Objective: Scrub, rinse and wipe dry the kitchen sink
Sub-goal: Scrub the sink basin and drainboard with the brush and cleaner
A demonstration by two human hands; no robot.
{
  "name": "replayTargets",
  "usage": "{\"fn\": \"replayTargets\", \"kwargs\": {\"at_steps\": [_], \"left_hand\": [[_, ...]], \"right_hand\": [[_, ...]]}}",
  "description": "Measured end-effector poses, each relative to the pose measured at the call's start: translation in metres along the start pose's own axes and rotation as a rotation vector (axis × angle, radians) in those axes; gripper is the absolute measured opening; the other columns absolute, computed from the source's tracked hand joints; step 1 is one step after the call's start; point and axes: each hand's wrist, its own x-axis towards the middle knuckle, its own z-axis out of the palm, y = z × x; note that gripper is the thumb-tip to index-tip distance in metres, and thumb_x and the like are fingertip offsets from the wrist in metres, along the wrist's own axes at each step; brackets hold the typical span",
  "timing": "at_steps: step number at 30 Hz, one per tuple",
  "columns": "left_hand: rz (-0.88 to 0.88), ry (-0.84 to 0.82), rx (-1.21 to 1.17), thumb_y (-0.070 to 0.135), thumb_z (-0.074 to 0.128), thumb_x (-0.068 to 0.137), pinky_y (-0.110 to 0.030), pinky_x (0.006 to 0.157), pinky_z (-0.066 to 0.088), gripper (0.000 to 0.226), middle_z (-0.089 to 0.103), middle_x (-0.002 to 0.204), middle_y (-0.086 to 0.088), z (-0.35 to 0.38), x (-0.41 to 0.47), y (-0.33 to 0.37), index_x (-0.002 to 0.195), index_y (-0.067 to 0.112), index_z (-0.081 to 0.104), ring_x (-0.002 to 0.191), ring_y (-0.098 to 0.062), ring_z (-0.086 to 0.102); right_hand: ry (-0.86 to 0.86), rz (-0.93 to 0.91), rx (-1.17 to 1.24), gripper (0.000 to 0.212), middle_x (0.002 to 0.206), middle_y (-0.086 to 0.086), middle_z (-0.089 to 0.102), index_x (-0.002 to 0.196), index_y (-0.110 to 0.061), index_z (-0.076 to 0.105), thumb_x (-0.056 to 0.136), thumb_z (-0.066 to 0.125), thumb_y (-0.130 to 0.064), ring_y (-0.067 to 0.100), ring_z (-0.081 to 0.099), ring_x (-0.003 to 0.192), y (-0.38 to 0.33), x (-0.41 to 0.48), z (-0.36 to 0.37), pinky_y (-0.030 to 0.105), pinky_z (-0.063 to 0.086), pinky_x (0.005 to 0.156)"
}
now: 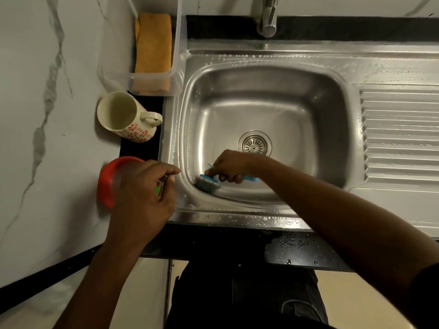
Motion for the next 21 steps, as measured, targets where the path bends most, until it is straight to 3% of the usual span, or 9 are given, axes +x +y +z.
{"fn": "replayTargets", "kwargs": {"at_steps": [4, 8, 10, 15, 19, 21], "left_hand": [[-0.021, -0.033, -0.018, 0.003, 0.068, 0.096, -0.020, 0.082, 0.051, 0.019, 0.070, 0.100, 0.008, 0.005, 0.001, -0.002, 0.108, 0.015, 0.076, 0.092, 0.000, 0.062], [-0.022, -0.022, 0.002, 0.002, 0.068, 0.095, -0.011, 0.083, 0.047, 0.020, 0.069, 0.099, 0.009, 0.001, -0.001, -0.002, 0.108, 0.014, 0.076, 0.093, 0.001, 0.061], [-0.021, -0.011, 0.007, 0.002, 0.068, 0.095, -0.007, 0.084, 0.045, 0.019, 0.066, 0.098, 0.012, -0.001, -0.002, -0.002, 0.108, 0.014, 0.075, 0.093, 0.004, 0.060], [-0.039, -0.014, -0.041, 0.001, 0.067, 0.096, -0.008, 0.082, 0.049, 0.019, 0.065, 0.096, 0.013, 0.001, -0.011, -0.005, 0.108, 0.013, 0.076, 0.092, 0.006, 0.062], [-0.072, 0.000, -0.097, 0.002, 0.066, 0.097, -0.010, 0.082, 0.052, 0.020, 0.069, 0.097, 0.011, 0.000, -0.020, -0.007, 0.110, 0.015, 0.075, 0.094, 0.003, 0.064], [-0.090, 0.032, -0.119, 0.003, 0.067, 0.097, -0.008, 0.083, 0.051, 0.019, 0.069, 0.097, 0.011, -0.003, -0.023, -0.006, 0.110, 0.015, 0.075, 0.094, 0.005, 0.064]], "right_hand": [[-0.031, -0.023, -0.042, 0.033, 0.064, 0.006, 0.058, 0.105, 0.005, 0.073, 0.098, 0.072, -0.027, 0.013, 0.039, 0.043, -0.012, 0.008, -0.005, 0.022, 0.031, 0.040], [0.136, 0.040, -0.145, 0.030, 0.067, 0.011, 0.062, 0.085, 0.002, 0.067, 0.096, 0.073, -0.025, 0.016, 0.051, 0.041, 0.004, 0.033, 0.019, 0.023, 0.042, 0.040], [0.155, 0.025, -0.120, 0.031, 0.067, 0.012, 0.061, 0.082, 0.001, 0.065, 0.097, 0.072, -0.025, 0.016, 0.051, 0.042, 0.008, 0.028, 0.021, 0.021, 0.041, 0.038], [0.049, -0.057, 0.005, 0.034, 0.062, 0.004, 0.058, 0.095, 0.002, 0.070, 0.101, 0.068, -0.032, 0.012, 0.043, 0.042, 0.004, -0.019, 0.003, 0.021, 0.034, 0.037], [0.150, -0.117, -0.097, 0.037, 0.072, 0.007, 0.064, 0.107, 0.000, 0.070, 0.102, 0.065, -0.036, 0.012, 0.050, 0.048, 0.005, -0.043, 0.002, 0.023, 0.042, 0.041], [0.212, -0.152, -0.040, 0.035, 0.071, 0.006, 0.064, 0.106, -0.004, 0.070, 0.102, 0.064, -0.038, 0.013, 0.051, 0.048, 0.002, -0.055, 0.004, 0.024, 0.043, 0.042]]}}
